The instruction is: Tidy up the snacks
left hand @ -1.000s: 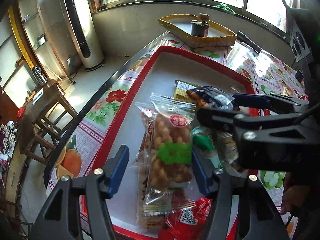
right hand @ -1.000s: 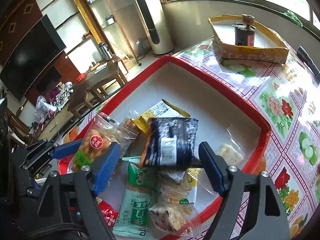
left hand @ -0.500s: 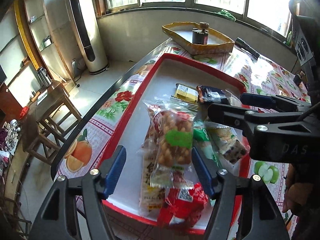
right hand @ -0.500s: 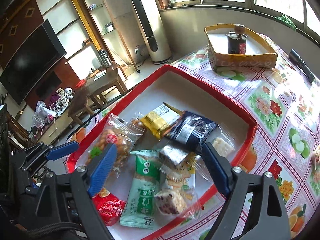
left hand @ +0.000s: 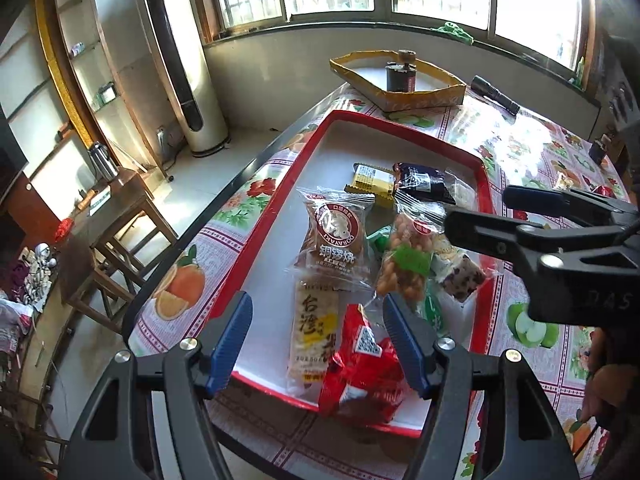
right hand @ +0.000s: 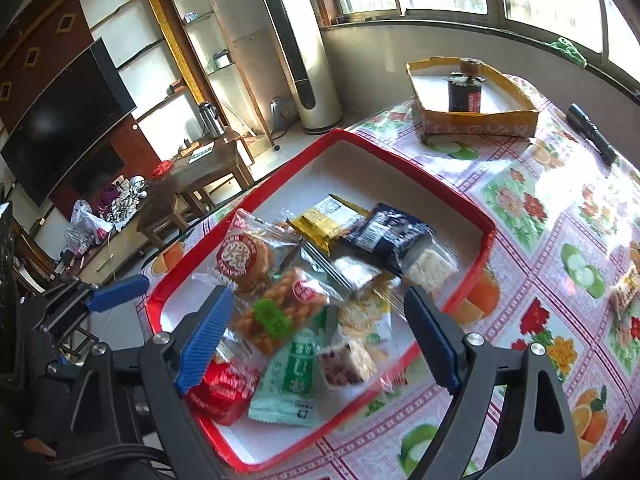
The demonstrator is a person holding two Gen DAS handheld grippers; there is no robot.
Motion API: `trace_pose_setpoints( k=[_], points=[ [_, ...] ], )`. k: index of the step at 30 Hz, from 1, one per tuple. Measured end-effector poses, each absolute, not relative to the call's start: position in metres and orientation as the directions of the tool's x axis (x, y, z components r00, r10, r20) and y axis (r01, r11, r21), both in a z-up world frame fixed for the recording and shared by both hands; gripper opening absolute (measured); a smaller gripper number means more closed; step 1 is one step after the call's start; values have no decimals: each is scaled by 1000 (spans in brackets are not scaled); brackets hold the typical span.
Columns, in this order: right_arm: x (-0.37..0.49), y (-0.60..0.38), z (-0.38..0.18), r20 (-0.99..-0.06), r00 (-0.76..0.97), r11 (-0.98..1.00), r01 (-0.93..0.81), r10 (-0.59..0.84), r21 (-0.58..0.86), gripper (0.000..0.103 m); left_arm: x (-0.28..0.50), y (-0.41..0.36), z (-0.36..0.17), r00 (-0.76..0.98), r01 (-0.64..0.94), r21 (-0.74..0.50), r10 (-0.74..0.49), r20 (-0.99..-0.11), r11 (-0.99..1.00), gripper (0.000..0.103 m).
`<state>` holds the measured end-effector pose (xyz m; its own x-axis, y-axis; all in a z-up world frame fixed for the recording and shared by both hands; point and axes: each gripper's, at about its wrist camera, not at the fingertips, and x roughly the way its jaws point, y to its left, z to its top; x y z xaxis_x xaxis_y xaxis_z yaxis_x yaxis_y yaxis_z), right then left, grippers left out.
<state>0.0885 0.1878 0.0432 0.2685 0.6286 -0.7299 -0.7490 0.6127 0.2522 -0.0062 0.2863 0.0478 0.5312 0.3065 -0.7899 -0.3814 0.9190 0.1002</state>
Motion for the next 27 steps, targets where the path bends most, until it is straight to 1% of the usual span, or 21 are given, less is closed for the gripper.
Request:
trace_pose_setpoints(
  k=[5,9,13,16,21,27],
  points=[
    [73,152,47,-723,324,648,-729,610,221,87,-11,265,47,539,-346,78,266,-799,935,68],
    [63,114,49,-722,377,697,-688,581,201,88,-15,245,47,560,-295,43,209,-801,954,72],
    [45,84,47,-733,472,760,-643,490,94,89,-15,224,45,563,-249,41,180,-807,967,72],
    [31,70,45,-731,509,775,-631,454,42,89,-19,211,43,561,-227,35,160,-812,973,72],
    [10,64,35,-747,511,763,-647,425,-9,90,-29,202,39,552,-214,45,159,-818,976,72],
    [-6,67,25,-744,488,731,-683,456,0,90,-47,200,35,546,-225,53,171,-820,973,72]
  ],
)
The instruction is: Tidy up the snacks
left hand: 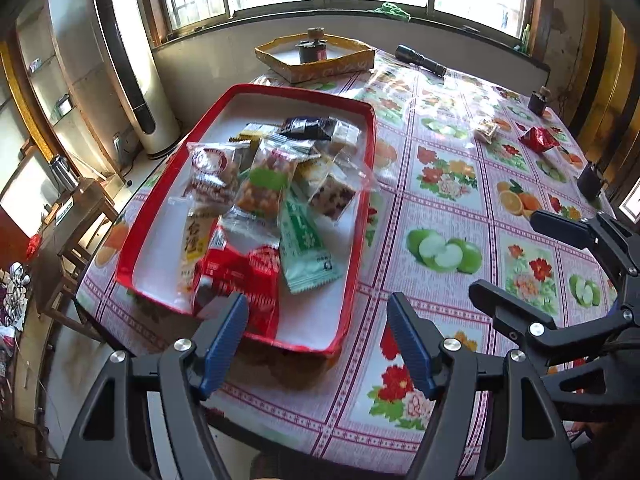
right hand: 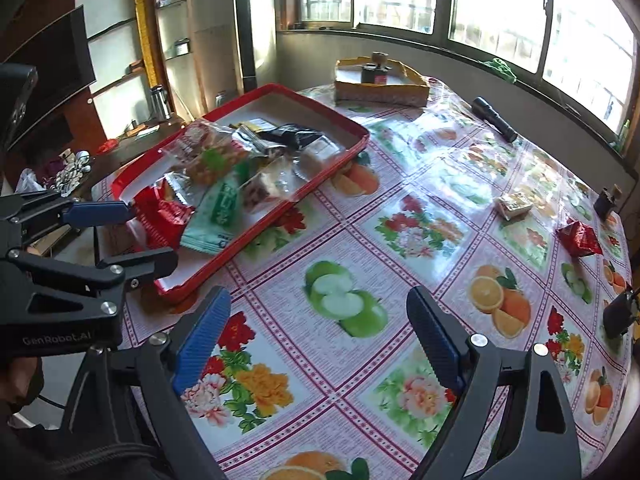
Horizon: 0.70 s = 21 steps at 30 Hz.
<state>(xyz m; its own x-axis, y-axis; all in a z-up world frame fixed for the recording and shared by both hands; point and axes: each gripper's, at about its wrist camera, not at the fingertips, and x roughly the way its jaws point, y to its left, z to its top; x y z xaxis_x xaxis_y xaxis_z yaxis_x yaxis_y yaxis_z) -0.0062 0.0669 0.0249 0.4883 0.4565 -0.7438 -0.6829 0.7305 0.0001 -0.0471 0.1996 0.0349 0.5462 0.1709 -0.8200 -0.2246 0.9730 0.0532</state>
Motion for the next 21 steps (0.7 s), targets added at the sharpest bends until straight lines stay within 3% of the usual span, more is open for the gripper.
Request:
trace_pose_setpoints(
  k=[16,21],
  points=[
    [-24,89,16,-725,460,650,-760,512,-23,90,-72,221,23,509,-316,63,225,-831,947,72],
    [-24,87,17,-721,467,653,-757,511,-28,90,-75,221,29,545,-329,90,267,-795,940,72]
  ],
)
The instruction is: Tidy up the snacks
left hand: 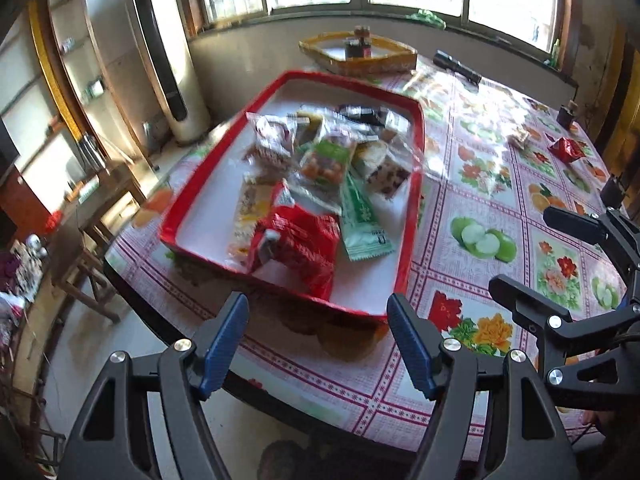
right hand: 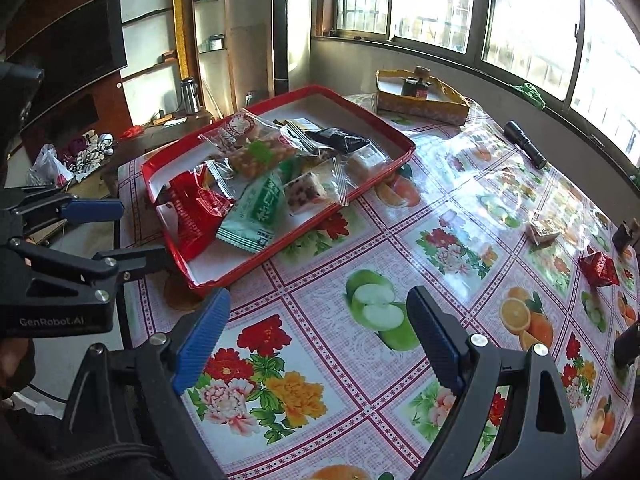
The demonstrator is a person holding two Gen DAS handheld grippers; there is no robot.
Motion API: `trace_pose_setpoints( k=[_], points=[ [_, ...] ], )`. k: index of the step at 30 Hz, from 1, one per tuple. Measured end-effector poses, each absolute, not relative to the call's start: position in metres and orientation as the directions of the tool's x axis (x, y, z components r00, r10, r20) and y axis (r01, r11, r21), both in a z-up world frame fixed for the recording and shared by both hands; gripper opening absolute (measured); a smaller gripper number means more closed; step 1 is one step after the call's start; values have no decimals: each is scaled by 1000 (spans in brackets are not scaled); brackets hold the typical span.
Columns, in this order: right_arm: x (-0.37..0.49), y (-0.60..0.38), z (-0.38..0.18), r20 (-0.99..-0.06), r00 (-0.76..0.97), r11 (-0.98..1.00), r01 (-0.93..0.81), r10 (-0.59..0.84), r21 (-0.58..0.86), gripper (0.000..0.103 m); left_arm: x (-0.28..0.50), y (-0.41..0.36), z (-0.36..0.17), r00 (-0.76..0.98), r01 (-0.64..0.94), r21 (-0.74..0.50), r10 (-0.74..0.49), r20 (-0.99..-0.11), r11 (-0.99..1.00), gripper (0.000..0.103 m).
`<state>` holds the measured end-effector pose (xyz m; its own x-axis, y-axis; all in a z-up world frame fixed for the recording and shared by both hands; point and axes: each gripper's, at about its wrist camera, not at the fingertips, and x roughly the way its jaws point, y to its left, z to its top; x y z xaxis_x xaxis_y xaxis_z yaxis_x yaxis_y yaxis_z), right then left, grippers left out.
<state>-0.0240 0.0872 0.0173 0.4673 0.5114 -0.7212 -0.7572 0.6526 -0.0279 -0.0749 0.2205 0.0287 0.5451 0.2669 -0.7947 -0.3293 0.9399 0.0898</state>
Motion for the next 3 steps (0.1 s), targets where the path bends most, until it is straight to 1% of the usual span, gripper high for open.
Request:
trace_pose_setpoints(
  k=[1,3],
  points=[
    [-23,86,17,-721,469,655,-755,510,-27,90,-75,218,30,551,-330,109,285,-784,938,72],
    [-21,83,16,-724,470,666,-746,505,-19,90,-73,215,30,553,-316,109,276,-786,943,72]
  ],
)
